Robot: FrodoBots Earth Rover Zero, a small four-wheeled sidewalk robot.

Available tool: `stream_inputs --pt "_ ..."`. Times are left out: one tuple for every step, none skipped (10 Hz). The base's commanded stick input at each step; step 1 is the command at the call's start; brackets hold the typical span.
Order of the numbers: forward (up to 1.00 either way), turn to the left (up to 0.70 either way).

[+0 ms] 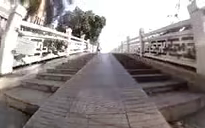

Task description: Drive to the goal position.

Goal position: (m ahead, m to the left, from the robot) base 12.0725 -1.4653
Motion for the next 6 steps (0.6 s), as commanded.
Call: stream_inputs --pt "0.45 0.0" --pt "0.45 -0.01" --pt "0.45 -0.24" --pt "0.45 -0.27" --pt "0.45 -0.27" --pt "0.45 -0.27"
